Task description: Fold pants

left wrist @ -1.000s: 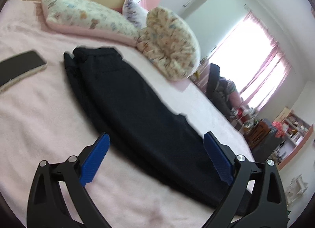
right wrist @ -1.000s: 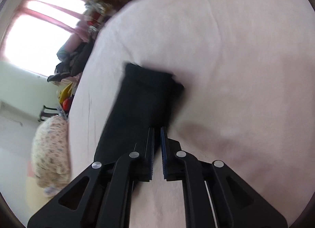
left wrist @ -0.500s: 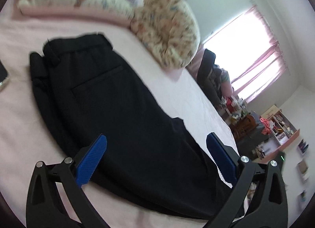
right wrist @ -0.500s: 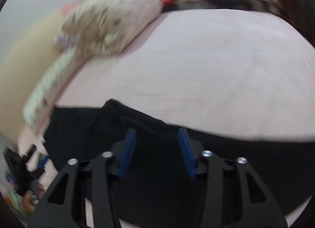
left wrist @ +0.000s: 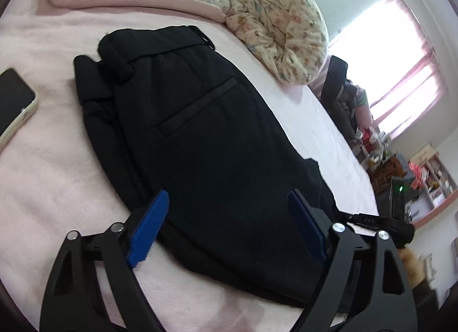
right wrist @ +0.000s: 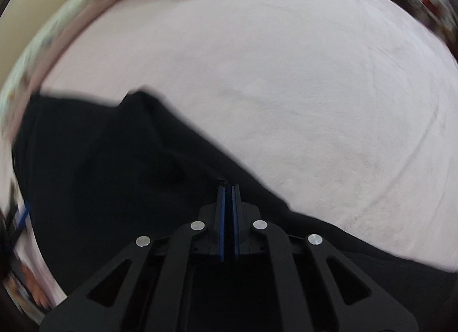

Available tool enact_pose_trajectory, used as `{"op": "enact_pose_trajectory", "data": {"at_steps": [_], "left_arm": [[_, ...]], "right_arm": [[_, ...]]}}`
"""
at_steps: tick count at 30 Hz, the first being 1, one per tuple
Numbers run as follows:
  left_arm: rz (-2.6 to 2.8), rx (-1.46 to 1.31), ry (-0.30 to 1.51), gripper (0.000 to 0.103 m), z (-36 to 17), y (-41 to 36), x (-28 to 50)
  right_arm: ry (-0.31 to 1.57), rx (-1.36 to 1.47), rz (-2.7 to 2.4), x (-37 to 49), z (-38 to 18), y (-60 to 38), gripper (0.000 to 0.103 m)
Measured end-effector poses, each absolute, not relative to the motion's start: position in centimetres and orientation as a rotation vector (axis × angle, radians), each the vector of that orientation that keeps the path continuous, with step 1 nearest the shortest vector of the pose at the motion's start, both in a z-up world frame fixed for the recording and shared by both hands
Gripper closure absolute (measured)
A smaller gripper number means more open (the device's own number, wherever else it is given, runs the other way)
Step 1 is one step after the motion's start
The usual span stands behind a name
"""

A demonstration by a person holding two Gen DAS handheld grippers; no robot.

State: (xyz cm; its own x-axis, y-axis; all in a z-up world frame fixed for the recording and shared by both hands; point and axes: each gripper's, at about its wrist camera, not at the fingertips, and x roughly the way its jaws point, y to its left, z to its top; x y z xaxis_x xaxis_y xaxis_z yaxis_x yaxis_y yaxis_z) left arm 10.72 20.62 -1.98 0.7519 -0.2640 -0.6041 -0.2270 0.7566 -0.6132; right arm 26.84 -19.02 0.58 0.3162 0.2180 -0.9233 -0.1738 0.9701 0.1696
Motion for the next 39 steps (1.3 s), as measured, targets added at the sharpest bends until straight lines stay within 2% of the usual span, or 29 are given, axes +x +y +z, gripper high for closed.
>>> {"op": "enact_pose_trajectory", "data": {"at_steps": [4,7,8,9,10,11,13,15,18,20,22,24,29,33,37,38,39], "left_arm": [[-0.005,-0.733,0.728,0.023,-2.2,20.6,10.5],[-0.004,-0.722,0.722,0.023,-2.0,20.4,10.4],[-0.006,-0.722,0.721,0.022,-1.9,20.4,10.2],[-0.013,-0.728,0.719,0.019,-1.7,20.4,10.2],[-0.024,-0.737,0.709,0.016,-1.5,20.5,10.0],[-0.034,-0.755,0.684,0.013,-1.0,20.7,9.7],[-0.046,-0.78,0.613,0.012,-0.1,21.6,9.1],[-0.023,-0.826,0.53,0.006,0.9,23.5,8.4],[-0.023,-0.988,0.474,0.006,0.3,26.6,7.6],[-0.1,-1.095,0.519,0.007,-1.0,28.0,8.4],[-0.132,-1.173,0.594,0.014,-2.6,28.9,9.5],[-0.167,-1.254,0.596,0.027,-3.8,29.6,9.8],[-0.172,-1.23,0.653,0.028,-4.1,29.4,10.7],[-0.116,-1.216,0.695,0.037,-4.1,29.2,10.7],[-0.068,-1.207,0.724,0.039,-4.2,29.0,11.4],[-0.062,-1.194,0.724,0.044,-4.1,29.0,11.5],[-0.058,-1.186,0.721,0.061,-4.1,29.0,11.8]], "right_arm": [[1.158,0.272,0.164,27.0,-0.2,-21.9,0.099],[1.146,0.187,0.15,26.4,-0.2,-21.0,0.095],[1.146,0.169,0.151,26.1,0.4,-21.0,0.081],[1.144,0.161,0.143,25.9,0.8,-21.2,0.072],[1.12,0.155,0.12,25.3,1.6,-21.4,0.053],[1.085,0.159,0.117,24.7,2.1,-21.4,0.047],[1.0,0.184,0.149,22.8,3.7,-21.7,0.047],[0.952,0.195,0.214,20.7,4.8,-21.3,0.047],[0.986,0.302,0.467,18.4,4.9,-18.7,0.047],[1.018,0.427,0.619,16.5,4.6,-16.6,0.047],[1.035,0.472,0.708,14.8,4.5,-14.8,0.047],[1.037,0.457,0.753,13.6,4.5,-13.3,0.047],[1.058,0.401,0.771,12.4,4.7,-12.0,0.047],[1.051,0.409,0.756,11.7,5.2,-13.0,0.047],[1.027,0.399,0.72,8.8,5.9,-15.4,0.047],[1.023,0.41,0.707,8.2,5.8,-16.2,0.047],[1.021,0.427,0.691,7.6,5.7,-17.2,0.047]]}}
